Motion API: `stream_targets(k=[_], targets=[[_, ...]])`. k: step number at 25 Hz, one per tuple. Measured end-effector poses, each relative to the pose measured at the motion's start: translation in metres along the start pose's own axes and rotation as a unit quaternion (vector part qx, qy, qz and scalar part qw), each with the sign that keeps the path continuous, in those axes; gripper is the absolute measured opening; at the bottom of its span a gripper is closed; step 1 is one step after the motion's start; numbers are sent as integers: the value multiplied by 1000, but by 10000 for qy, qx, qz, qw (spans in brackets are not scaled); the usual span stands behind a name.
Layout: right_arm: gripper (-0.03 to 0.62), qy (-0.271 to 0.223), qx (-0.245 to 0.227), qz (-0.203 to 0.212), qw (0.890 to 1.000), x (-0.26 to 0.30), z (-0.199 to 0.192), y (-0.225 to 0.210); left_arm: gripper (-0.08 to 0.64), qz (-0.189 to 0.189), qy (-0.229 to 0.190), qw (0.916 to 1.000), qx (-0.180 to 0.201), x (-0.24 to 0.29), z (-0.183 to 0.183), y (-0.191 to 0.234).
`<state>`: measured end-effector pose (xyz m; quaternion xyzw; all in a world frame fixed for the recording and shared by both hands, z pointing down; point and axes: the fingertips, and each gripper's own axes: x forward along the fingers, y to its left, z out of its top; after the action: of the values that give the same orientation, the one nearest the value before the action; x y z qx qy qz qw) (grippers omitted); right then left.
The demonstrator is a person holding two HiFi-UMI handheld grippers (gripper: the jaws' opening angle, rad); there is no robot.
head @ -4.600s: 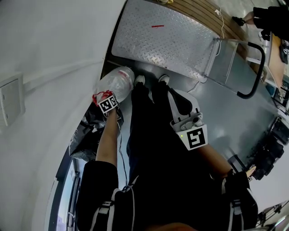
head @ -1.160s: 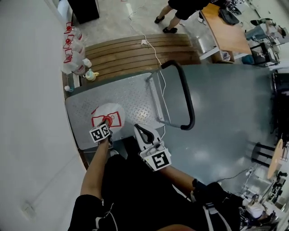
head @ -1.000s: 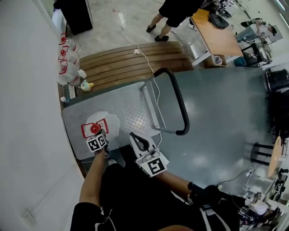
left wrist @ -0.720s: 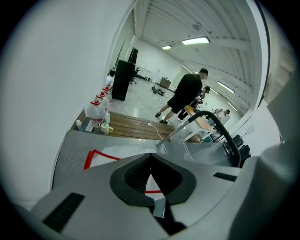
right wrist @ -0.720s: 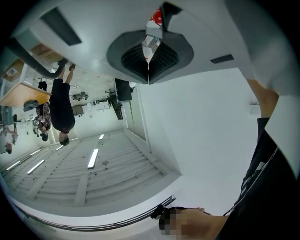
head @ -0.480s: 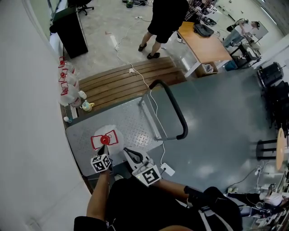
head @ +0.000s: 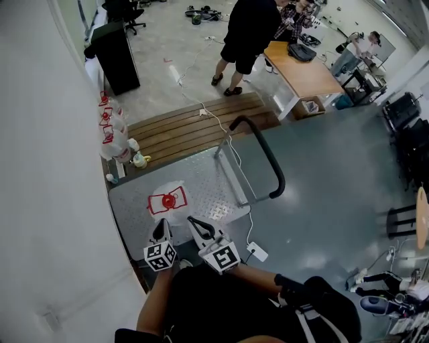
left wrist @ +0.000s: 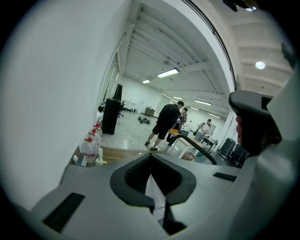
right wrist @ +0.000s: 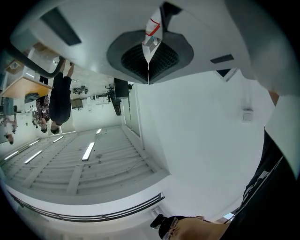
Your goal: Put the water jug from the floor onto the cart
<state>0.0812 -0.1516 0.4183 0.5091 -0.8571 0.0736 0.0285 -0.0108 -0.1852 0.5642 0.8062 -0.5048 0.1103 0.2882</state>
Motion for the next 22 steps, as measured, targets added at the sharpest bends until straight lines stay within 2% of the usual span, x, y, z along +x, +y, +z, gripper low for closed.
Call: stream_targets(k=[6,14,22], targets=[[18,-5,-20,-55,10000,-12,0,21,18,-17,-561,9984,119,-42,17,-13],[18,-128,-120,-201,9996,-21,6,33,18,-76,-1093,9933,369,-72,41,-24],[18,-191,-192,-243,9993,-30,10,41,18,-108,-1332,9896,535,-89,51,-34]])
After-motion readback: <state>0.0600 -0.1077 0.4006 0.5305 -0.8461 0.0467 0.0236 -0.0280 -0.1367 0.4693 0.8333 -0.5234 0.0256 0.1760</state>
